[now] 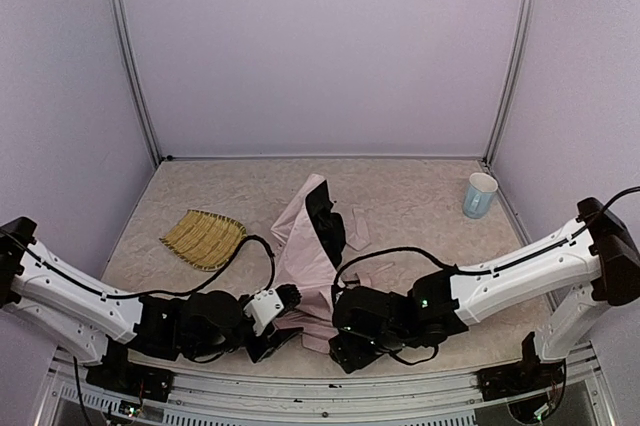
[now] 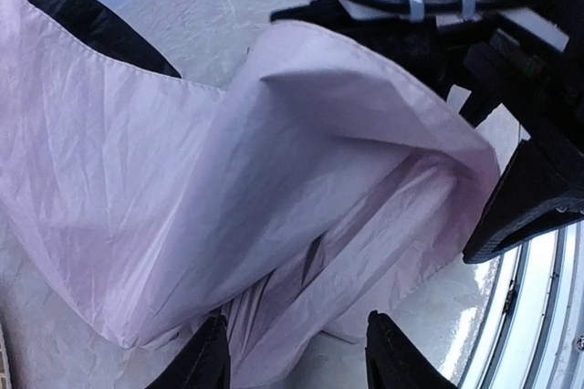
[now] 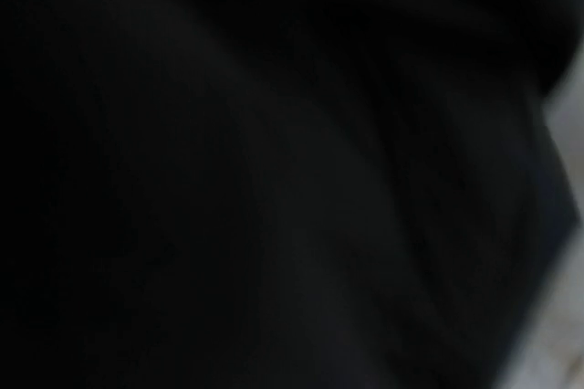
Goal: Put away the umbrella
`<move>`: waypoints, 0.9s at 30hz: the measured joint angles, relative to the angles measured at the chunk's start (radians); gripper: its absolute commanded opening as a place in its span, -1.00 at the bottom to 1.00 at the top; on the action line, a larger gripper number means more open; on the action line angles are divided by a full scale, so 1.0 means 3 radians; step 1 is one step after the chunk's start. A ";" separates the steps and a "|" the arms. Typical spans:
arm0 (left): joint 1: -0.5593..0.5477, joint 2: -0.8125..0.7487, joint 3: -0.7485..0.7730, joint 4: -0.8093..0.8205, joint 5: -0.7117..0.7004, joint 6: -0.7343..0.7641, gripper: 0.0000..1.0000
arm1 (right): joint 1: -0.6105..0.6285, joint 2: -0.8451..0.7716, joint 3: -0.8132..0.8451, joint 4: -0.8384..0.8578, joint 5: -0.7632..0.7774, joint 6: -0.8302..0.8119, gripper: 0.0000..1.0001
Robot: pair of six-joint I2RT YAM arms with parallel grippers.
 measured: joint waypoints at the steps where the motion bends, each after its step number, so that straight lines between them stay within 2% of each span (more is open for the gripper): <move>1: 0.0000 0.0031 0.0000 0.0001 0.0000 0.0009 -0.01 | -0.0006 0.0015 0.0048 0.0033 0.0031 -0.0020 0.35; 4: 0.0000 0.0078 0.0000 0.0004 -0.0003 0.0033 0.00 | -0.0048 0.0018 0.0102 0.0178 0.0046 -0.0086 0.36; 7: 0.0000 0.0080 0.0000 0.0038 -0.0009 0.0052 0.00 | -0.0095 0.0018 0.0102 0.0259 0.0018 -0.0144 0.15; 9: 0.0000 0.0086 0.0000 0.0061 -0.0013 0.0070 0.00 | -0.0126 0.0018 0.0102 0.0298 -0.0005 -0.0182 0.12; 16: 0.0033 0.0217 0.0000 0.0137 -0.0022 0.0097 0.00 | -0.0192 -0.0060 0.0039 0.0417 -0.0165 -0.0268 0.28; 21: 0.0097 0.0296 0.0000 0.0153 -0.0019 0.0100 0.00 | -0.0278 -0.0228 -0.0128 0.0584 -0.0290 -0.0275 0.52; 24: 0.0122 0.0342 0.0000 0.0209 -0.0014 0.0100 -0.01 | -0.0336 -0.0251 -0.0173 0.0624 -0.0317 -0.0271 0.54; 25: 0.0125 0.0365 0.0000 0.0225 -0.0014 0.0099 -0.02 | -0.0343 -0.0252 -0.0179 0.0628 -0.0323 -0.0271 0.50; 27: 0.0132 0.0443 0.0003 0.0261 -0.0005 0.0100 -0.02 | -0.0356 -0.0251 -0.0182 0.0641 -0.0328 -0.0271 0.21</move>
